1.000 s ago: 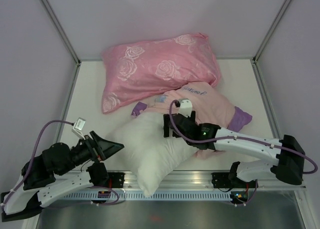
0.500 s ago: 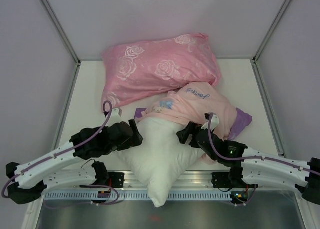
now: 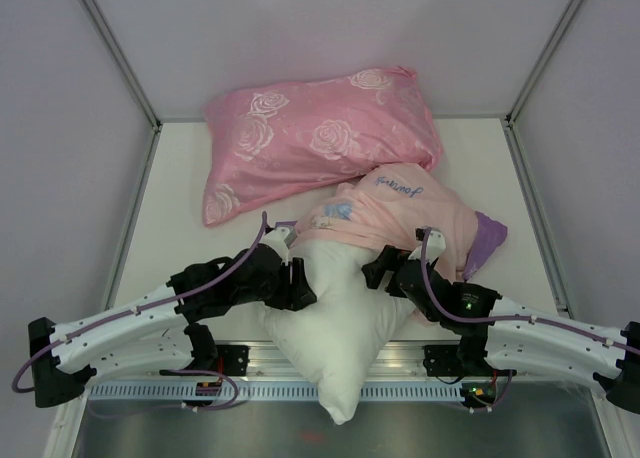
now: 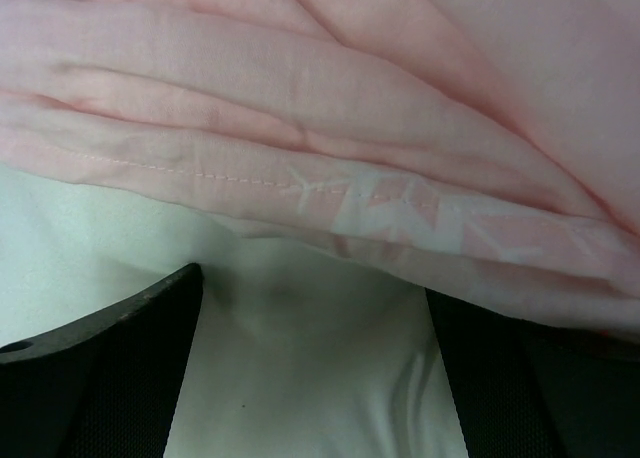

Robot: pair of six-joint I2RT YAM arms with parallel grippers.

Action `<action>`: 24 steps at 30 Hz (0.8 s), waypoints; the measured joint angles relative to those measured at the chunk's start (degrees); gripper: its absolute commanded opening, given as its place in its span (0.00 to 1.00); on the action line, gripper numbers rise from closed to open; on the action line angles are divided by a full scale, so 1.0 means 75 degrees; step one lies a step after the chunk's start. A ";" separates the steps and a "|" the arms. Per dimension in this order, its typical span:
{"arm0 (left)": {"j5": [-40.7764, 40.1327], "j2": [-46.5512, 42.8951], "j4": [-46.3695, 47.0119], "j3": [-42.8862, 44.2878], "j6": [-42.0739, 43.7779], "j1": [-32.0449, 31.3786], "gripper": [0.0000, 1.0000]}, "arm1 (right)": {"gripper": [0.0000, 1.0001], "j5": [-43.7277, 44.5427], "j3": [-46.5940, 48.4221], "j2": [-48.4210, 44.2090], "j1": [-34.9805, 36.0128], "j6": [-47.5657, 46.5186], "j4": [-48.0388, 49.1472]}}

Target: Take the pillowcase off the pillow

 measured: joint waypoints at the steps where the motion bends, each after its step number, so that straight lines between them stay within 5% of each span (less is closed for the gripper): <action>1: 0.0178 0.0055 0.0181 -0.0038 0.0105 0.0003 0.50 | 0.98 -0.0006 0.0029 0.0012 -0.0009 -0.0079 -0.0061; 2: 0.0332 0.0090 0.0344 -0.0076 0.0219 0.0000 0.40 | 0.98 -0.0017 0.0108 0.0055 -0.0017 -0.0204 -0.0157; 3: 0.0434 0.0090 0.0481 -0.0105 0.0306 0.0000 0.18 | 0.98 -0.0023 0.0224 0.0140 -0.0017 -0.0332 -0.0259; 5: 0.0551 0.0061 0.0653 -0.0117 0.0455 0.0000 0.02 | 0.98 -0.0047 0.0653 0.0466 -0.0017 -0.0656 -0.0638; 12: 0.0542 -0.0239 0.0764 -0.0117 0.0600 -0.0003 0.02 | 0.98 -0.0117 0.3978 0.2159 -0.0020 -0.2363 -0.2617; 18: 0.0510 -0.0606 0.0752 -0.0117 0.0638 -0.0006 0.02 | 0.98 -0.0539 0.7784 0.3966 -0.0012 -0.4255 -0.3002; 24: 0.0490 -0.0874 0.0519 -0.0044 0.0766 -0.0006 0.02 | 0.98 -0.0326 0.8483 0.5339 -0.0012 -0.5683 -0.3774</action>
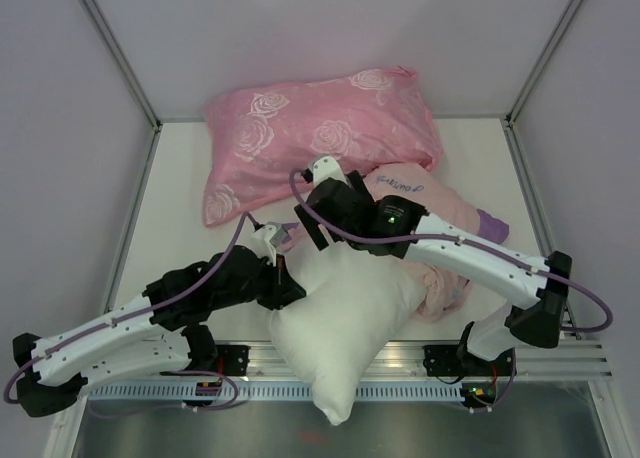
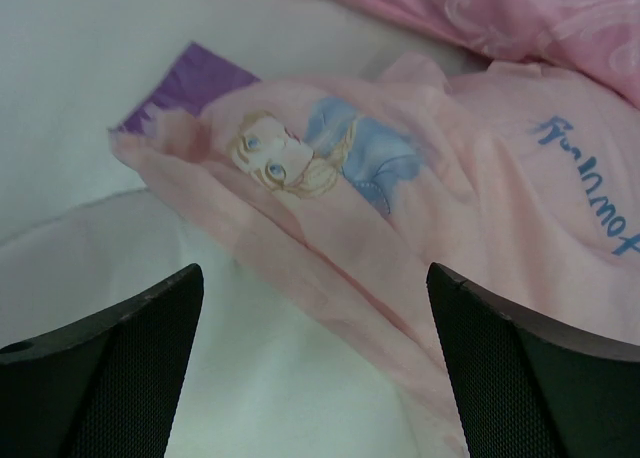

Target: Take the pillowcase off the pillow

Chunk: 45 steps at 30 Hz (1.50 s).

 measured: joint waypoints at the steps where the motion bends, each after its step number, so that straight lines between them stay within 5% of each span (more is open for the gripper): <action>1: -0.0003 -0.0070 -0.0044 0.0023 0.0017 0.0000 0.02 | 0.98 0.0017 -0.0052 0.0227 0.0000 -0.0134 -0.0166; 9: 0.0038 -0.0516 -0.0364 0.0093 0.0050 0.0000 0.02 | 0.98 0.0157 -0.0662 0.0583 -0.0003 -0.0510 -0.0437; 13: 0.0087 -0.0667 -0.0393 0.0093 0.0047 0.0000 0.02 | 0.88 0.0597 -0.0580 0.1110 -0.0169 -0.0309 -0.0306; 16: 0.0102 -0.0912 -0.0391 0.0047 0.0044 0.0006 0.02 | 0.68 0.0912 -0.0577 0.1539 -0.0449 0.0017 -0.0122; 21: 0.0085 -0.1530 -0.0493 -0.0070 -0.0041 0.0006 0.02 | 0.55 0.1288 -0.0595 0.1614 -0.1198 0.0595 0.0111; 24: 0.0006 -0.1935 -0.0705 -0.0067 -0.0128 0.0006 0.02 | 0.21 0.1393 -0.0787 0.1408 -0.1883 0.0699 0.0216; 25: -0.0044 -0.2057 -0.0796 -0.0067 -0.0163 0.0006 0.02 | 0.00 0.1390 -0.0889 0.1306 -0.2157 0.0702 0.0230; 39: -0.1419 -0.2929 -0.2238 0.0941 -0.0734 -0.0009 0.02 | 0.00 -0.1224 -0.2218 -0.0638 -0.7644 0.0417 -0.0017; 45: -0.2084 -0.3235 -0.3104 0.1609 -0.1314 -0.0058 0.02 | 0.00 -0.2465 -0.2238 -0.1122 -0.8396 0.0586 -0.0425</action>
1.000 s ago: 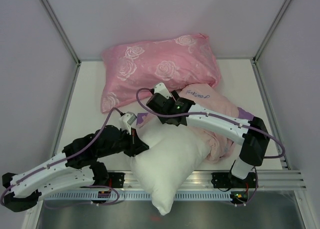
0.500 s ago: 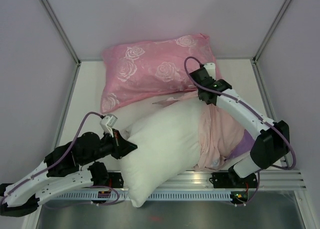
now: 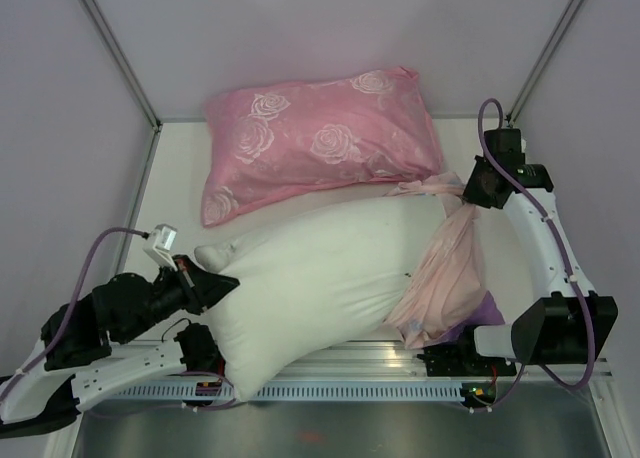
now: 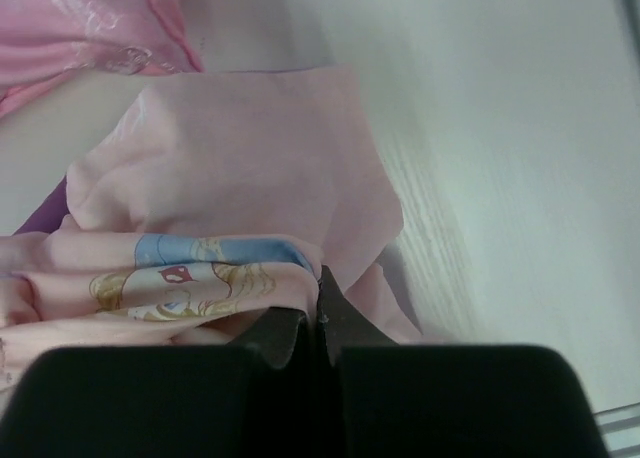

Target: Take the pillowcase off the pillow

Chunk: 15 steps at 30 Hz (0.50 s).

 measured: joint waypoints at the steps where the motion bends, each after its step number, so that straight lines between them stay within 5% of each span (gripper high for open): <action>1: -0.0157 -0.0093 -0.0160 0.0122 -0.0128 -0.0006 0.02 | 0.00 -0.0242 0.0000 -0.0009 -0.0020 0.0047 -0.0017; 9: -0.1195 -0.1361 -0.0883 0.0603 -0.0574 -0.0035 0.02 | 0.00 -0.2640 -0.0504 -0.0003 -0.1381 0.0350 0.0023; 15: -0.1903 -0.1428 -0.0979 0.1670 -0.0554 0.0015 0.02 | 0.01 -0.2390 -0.0726 -0.0079 -0.2690 0.0338 0.1186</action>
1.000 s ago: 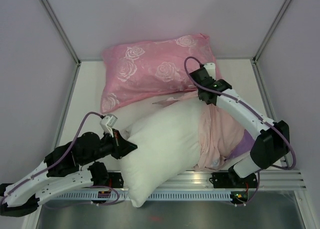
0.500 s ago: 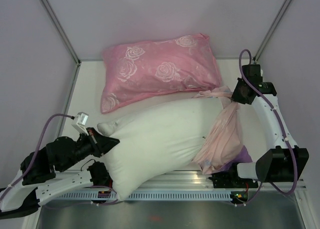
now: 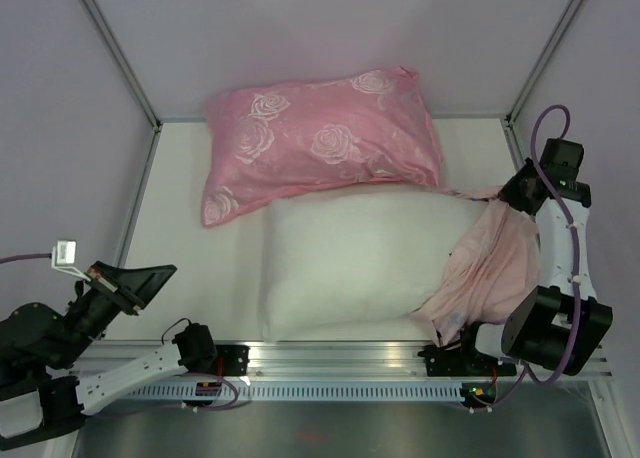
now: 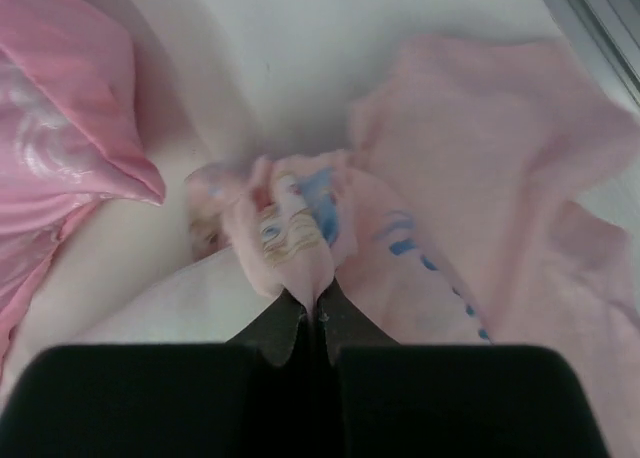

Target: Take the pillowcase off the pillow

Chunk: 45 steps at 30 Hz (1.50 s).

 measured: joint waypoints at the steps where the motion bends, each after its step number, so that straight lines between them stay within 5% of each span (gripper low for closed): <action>1: 0.0006 0.0134 0.0017 -0.0064 0.0017 0.0000 0.02 | 0.00 0.0026 0.0012 -0.0076 0.0032 -0.0003 0.0125; 4: 0.0230 0.0787 0.0315 -0.0449 0.0256 0.0000 0.06 | 0.00 -0.0064 0.0160 -0.0323 0.0335 -0.0035 0.0224; 5: 0.0431 0.1075 0.0530 -0.0606 0.0420 0.0000 0.14 | 0.26 -0.0079 0.0312 -0.0353 0.0586 -0.0073 0.0172; 6: 0.0685 0.1399 0.0726 -0.0729 0.0595 0.0000 0.34 | 0.48 -0.0093 0.0519 -0.0338 0.0892 -0.0090 0.0105; 8: 0.1166 0.2162 0.0991 -0.0822 0.0918 0.0003 0.45 | 0.82 -0.0032 0.0883 -0.0216 0.1635 -0.0192 0.0023; 10: 0.1556 0.3069 0.1177 -0.0819 0.1020 0.0000 0.49 | 0.98 0.0035 0.1139 -0.0067 0.2416 -0.0358 0.0000; 14: 0.2043 0.4377 0.1343 -0.1040 0.0988 0.0003 0.57 | 0.98 0.0463 0.0959 -0.0187 0.3028 -0.0484 -0.0172; 17: 0.2075 0.4488 0.1288 -0.1722 0.0676 0.0000 0.72 | 0.98 0.0705 0.0664 -0.0793 0.3526 -0.0446 -0.0393; 20: 0.2031 0.4118 0.1119 -0.2294 0.0242 0.0000 0.99 | 0.98 0.0612 0.0568 -0.1626 0.4188 -0.0388 -0.0487; 27: 0.2014 0.3806 0.1990 -0.3660 -0.0291 0.0000 1.00 | 0.98 -0.0026 0.0525 -0.3296 0.4552 -0.0143 -0.0597; 45: -0.0801 0.7766 0.4791 -0.4083 0.0125 0.0000 0.98 | 0.98 -0.0702 0.0073 -0.4071 0.4555 -0.0294 -0.1510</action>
